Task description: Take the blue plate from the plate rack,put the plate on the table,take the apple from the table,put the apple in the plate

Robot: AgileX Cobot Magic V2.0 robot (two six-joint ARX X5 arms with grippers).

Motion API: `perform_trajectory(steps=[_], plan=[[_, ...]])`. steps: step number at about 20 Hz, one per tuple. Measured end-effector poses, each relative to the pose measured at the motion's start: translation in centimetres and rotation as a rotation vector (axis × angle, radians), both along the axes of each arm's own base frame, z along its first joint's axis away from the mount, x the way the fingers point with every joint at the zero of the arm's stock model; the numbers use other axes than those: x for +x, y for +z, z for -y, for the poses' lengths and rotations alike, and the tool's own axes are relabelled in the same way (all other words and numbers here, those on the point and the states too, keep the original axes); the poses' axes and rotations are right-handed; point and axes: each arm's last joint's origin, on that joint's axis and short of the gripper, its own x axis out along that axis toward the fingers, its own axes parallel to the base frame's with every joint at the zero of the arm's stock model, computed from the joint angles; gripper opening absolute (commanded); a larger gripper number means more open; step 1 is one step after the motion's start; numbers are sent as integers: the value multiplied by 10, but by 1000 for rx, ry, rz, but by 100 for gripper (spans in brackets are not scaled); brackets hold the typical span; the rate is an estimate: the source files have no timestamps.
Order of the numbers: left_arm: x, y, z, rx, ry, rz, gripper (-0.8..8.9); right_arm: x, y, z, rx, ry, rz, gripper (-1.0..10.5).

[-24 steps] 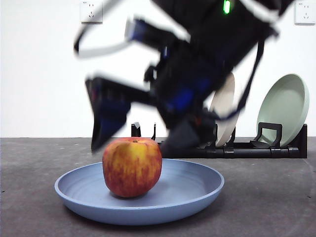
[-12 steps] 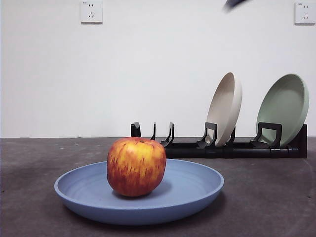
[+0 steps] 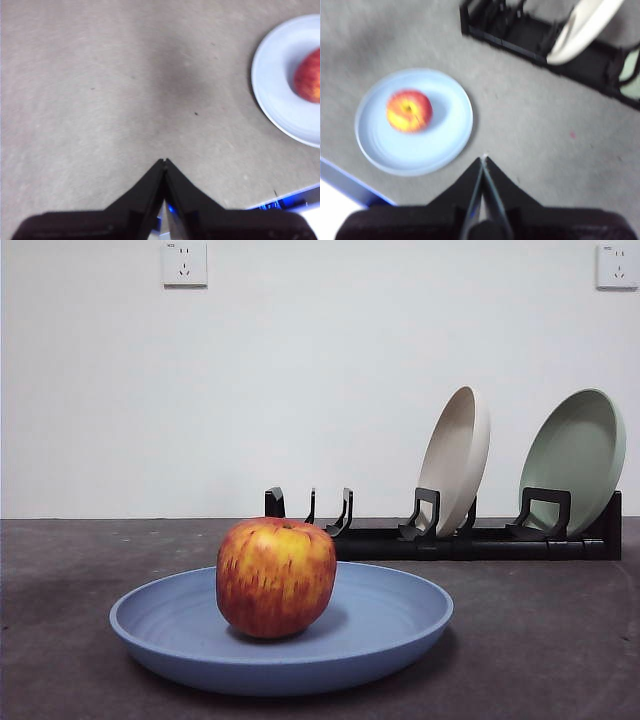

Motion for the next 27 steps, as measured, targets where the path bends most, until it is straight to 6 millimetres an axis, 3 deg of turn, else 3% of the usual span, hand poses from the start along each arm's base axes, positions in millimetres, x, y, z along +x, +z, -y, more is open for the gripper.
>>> perform_trajectory(steps=[8, 11, 14, 16, 19, 24, 27], plan=[[-2, 4, -27, 211, 94, 44, -4, -5, -8, 7, -106, 0, -72, 1], [2, 5, -32, 179, 150, 177, -4, -5, -8, 7, -106, 0, -72, 1], [12, -9, -30, 20, 16, 422, -4, -5, -8, 7, -106, 0, -72, 1], [22, -32, -27, -85, -152, 614, -4, -5, -8, 7, -106, 0, -72, 1], [30, -78, -28, -172, -260, 788, -4, -5, -8, 7, -106, 0, -72, 1], [24, -160, -32, -244, -165, 736, -4, -5, -8, 7, -106, 0, -72, 1], [18, -184, -35, -223, -90, 727, -4, -5, -8, 7, -106, -1, -72, 1]])
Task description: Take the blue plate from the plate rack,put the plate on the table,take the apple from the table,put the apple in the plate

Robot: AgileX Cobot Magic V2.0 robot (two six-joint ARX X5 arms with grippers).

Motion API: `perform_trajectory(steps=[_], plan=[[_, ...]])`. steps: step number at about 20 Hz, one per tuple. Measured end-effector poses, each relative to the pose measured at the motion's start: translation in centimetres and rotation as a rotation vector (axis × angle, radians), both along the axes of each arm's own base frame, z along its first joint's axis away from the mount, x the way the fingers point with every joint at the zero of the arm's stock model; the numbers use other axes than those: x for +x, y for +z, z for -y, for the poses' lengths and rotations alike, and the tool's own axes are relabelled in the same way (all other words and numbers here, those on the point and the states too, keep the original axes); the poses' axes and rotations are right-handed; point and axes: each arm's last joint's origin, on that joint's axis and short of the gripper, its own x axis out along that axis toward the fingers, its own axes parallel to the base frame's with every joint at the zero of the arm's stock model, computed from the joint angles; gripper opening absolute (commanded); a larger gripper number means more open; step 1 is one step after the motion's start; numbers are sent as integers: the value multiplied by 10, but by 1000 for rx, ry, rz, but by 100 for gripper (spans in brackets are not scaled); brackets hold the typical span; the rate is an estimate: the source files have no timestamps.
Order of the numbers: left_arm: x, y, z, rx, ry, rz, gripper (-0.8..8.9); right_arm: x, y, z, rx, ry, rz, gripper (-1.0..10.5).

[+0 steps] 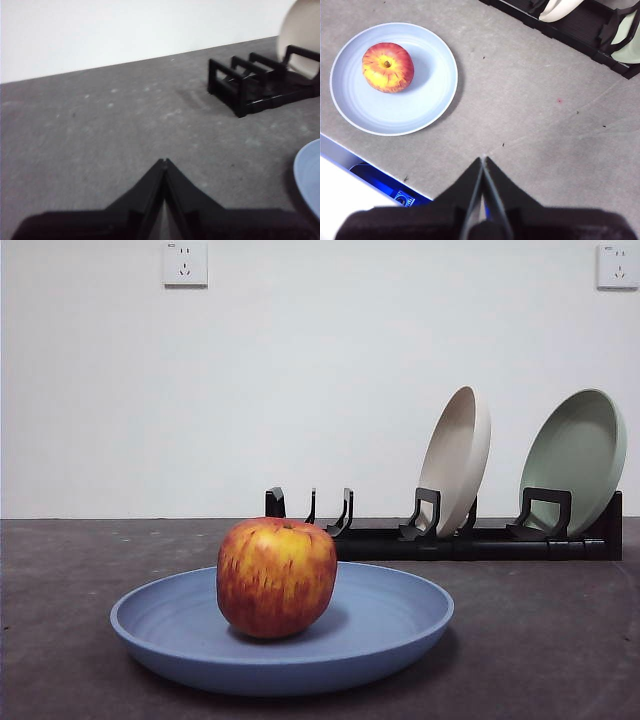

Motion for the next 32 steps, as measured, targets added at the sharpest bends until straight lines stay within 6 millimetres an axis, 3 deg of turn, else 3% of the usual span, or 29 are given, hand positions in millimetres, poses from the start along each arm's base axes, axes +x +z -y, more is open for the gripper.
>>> perform_trajectory(steps=[3, 6, 12, 32], plan=[[-5, -19, -1, -37, 51, -20, -4, 0, 0, 0, 0, 0, 0, 1], [-9, -25, -2, -49, 82, -71, -4, 0, 0, 0, 0, 0, 0, 1], [-13, -20, -3, -40, 128, 2, -4, 0, 0, 0, 0, 0, 0, 1], [-10, -24, -3, -39, 130, -51, -4, 3, 0, 3, -19, -51, 29, 1]])
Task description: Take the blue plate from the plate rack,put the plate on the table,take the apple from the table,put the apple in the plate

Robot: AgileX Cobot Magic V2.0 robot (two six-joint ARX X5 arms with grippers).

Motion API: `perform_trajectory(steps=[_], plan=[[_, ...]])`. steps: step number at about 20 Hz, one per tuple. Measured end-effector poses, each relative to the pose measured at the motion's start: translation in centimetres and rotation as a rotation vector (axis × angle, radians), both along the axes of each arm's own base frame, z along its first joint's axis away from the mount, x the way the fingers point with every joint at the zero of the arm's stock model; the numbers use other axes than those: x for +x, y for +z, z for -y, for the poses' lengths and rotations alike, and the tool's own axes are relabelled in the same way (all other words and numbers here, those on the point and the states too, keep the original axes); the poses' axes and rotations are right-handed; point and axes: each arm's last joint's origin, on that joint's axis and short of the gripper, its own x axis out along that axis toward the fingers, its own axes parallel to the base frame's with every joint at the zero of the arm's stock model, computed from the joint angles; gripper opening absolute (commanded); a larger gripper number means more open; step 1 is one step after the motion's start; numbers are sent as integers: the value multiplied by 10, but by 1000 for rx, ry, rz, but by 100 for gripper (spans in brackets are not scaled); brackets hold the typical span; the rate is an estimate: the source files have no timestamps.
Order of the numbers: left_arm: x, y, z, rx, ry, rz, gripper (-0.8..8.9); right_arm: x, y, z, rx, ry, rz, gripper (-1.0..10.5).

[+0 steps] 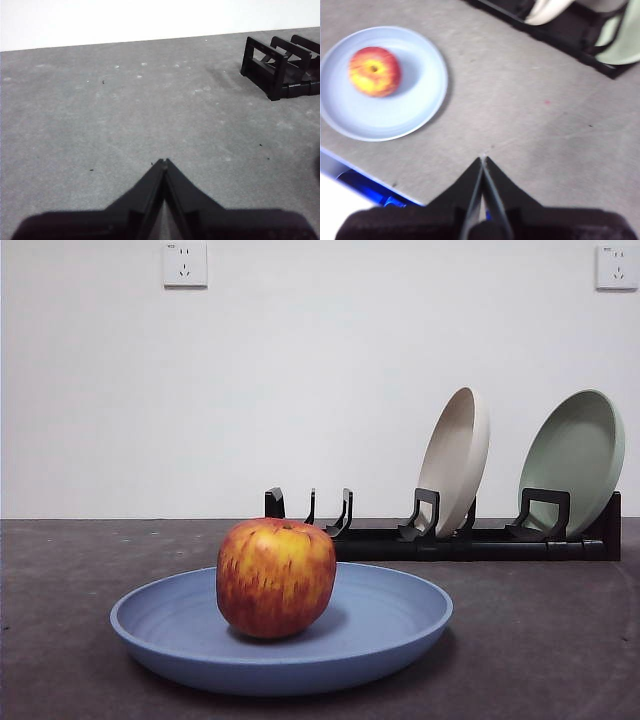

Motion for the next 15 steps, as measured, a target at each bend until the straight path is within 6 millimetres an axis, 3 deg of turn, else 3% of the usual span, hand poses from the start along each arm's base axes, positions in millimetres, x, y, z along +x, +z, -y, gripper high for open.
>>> perform_trajectory(steps=[4, 8, 11, 15], plan=[[0, 0, 0, 0, 0, 0, -4, 8, 0, 7, -5, -81, 7, 1], [0, 0, 0, 0, 0, 0, -4, 17, -1, 34, 29, -164, 139, 1], [0, 0, 0, 0, 0, 0, -4, 20, -24, 55, 140, -164, 407, 1], [0, 0, 0, 0, 0, 0, -4, 21, -77, 83, 179, -327, 758, 1]])
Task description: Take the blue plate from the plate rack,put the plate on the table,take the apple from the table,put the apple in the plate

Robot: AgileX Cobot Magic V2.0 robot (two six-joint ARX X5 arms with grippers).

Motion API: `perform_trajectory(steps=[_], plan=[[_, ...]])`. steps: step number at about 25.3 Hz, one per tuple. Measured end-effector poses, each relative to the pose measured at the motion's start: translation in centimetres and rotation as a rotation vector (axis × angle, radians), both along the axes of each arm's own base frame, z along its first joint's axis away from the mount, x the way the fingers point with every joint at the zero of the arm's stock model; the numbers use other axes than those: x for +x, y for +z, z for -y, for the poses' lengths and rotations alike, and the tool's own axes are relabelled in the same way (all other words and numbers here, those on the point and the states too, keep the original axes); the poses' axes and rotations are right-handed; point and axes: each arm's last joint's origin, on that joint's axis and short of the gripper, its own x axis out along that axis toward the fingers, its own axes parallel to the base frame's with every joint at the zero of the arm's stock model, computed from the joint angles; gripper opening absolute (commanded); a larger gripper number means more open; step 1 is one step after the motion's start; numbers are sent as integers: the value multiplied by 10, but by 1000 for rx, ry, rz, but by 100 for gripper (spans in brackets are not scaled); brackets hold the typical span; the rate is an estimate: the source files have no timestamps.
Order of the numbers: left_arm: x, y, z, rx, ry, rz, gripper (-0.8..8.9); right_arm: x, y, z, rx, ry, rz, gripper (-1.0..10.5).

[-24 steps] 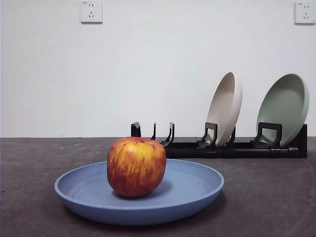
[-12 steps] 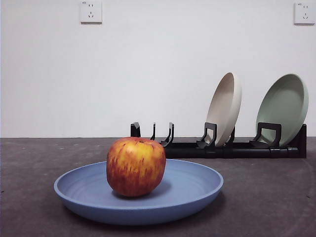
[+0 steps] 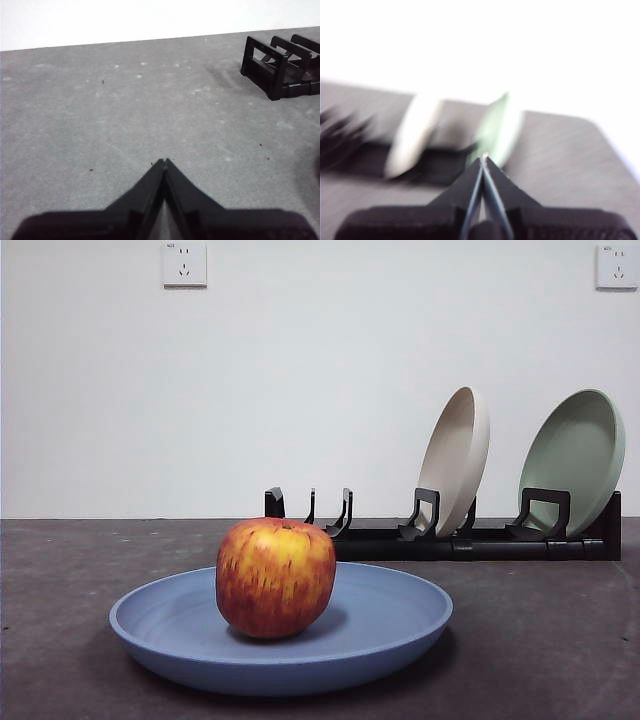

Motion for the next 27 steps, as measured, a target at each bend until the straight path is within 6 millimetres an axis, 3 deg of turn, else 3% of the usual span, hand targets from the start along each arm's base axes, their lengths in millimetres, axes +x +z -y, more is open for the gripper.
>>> perform_trajectory(steps=[3, 10, 19, 27], plan=[[0, 0, 0, 0, 0, 0, -4, -2, -46, 10, 5, -2, 47, 1], [0, 0, 0, 0, 0, 0, -4, -5, -94, 10, 14, 15, 4, 1], [0, 0, 0, 0, 0, 0, -4, -5, -132, 10, 70, -8, -27, 1], [0, 0, 0, 0, 0, 0, -3, -7, -140, 12, 104, -59, -89, 1]])
